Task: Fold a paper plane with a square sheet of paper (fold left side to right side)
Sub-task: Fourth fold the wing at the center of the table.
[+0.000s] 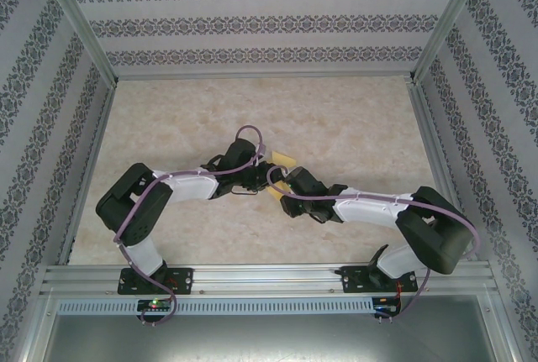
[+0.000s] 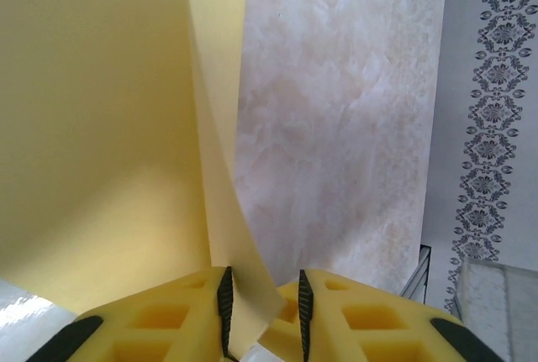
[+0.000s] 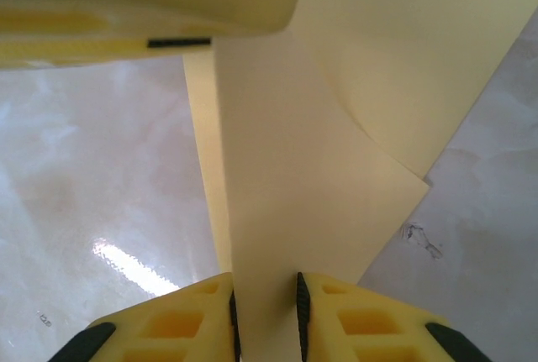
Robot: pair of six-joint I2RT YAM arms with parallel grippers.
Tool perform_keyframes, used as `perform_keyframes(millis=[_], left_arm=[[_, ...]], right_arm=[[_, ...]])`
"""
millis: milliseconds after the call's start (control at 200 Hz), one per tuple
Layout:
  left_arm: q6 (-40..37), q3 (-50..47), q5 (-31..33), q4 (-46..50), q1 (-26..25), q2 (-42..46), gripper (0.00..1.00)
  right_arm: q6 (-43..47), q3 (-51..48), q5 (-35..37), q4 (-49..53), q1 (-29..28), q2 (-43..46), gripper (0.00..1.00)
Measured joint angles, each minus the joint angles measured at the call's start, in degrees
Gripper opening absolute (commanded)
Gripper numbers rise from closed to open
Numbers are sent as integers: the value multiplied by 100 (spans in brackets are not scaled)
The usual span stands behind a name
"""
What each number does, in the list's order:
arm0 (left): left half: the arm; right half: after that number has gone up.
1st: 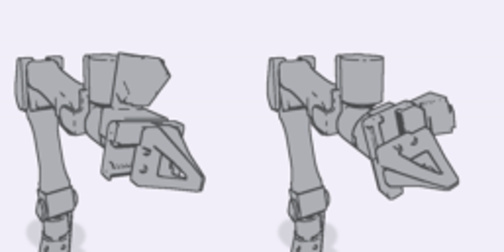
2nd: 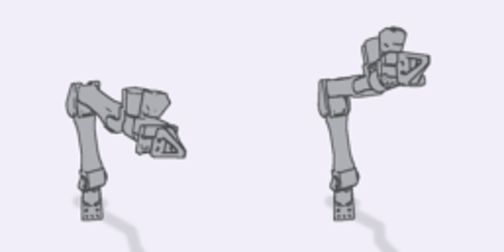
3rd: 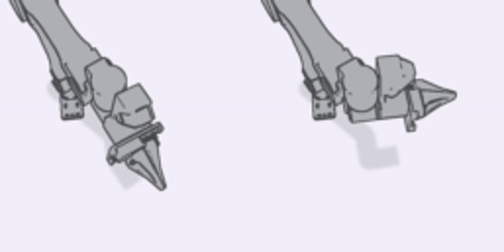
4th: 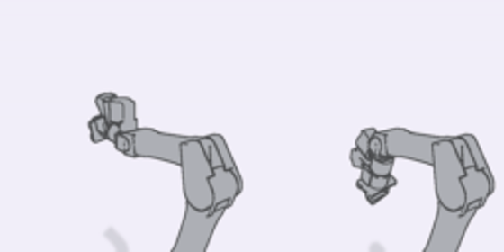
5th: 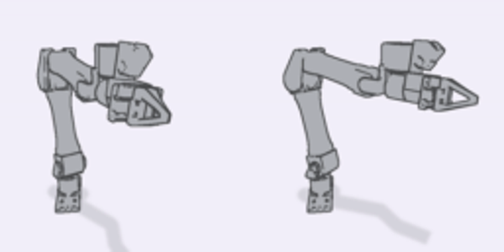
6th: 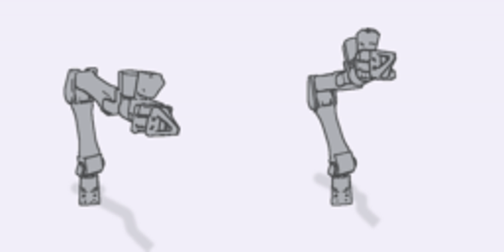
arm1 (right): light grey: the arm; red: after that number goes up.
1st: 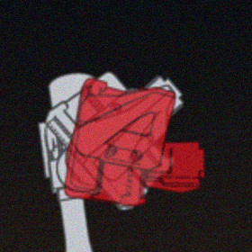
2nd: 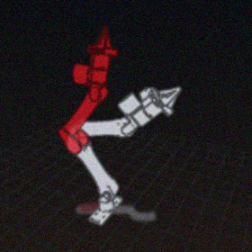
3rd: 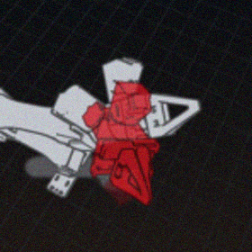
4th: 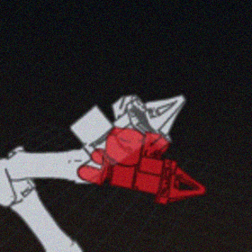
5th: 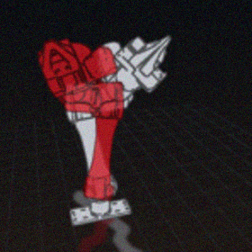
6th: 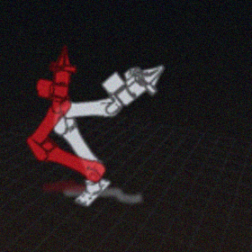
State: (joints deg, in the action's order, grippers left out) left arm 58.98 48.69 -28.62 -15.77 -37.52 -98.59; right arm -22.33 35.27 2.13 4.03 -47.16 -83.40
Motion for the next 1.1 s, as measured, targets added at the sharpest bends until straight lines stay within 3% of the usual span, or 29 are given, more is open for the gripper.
perform_keyframes(millis=[150, 425, 619, 709, 864, 1099], left_arm=[[-28, 31, 122, 232, 0, 138, 37], [-70, -50, 323, 590, 55, 417, 59], [-83, -302, 345, 636, 313, 953, 65], [-83, -402, 350, 634, 485, 1224, 63], [-90, -498, 334, 636, 612, 1285, 48], [-81, -463, 24, 398, 586, 614, 37]], right_arm=[[11, 17, 0, -2, 0, -7, 18], [-2, 22, -15, -63, 7, -42, 13], [-4, -4, -214, -105, 59, -44, 12], [-4, -76, -400, -175, 170, -44, 12], [-7, -313, -824, -415, 435, -42, 11], [-55, -555, -1425, -791, 752, 2, 11]])
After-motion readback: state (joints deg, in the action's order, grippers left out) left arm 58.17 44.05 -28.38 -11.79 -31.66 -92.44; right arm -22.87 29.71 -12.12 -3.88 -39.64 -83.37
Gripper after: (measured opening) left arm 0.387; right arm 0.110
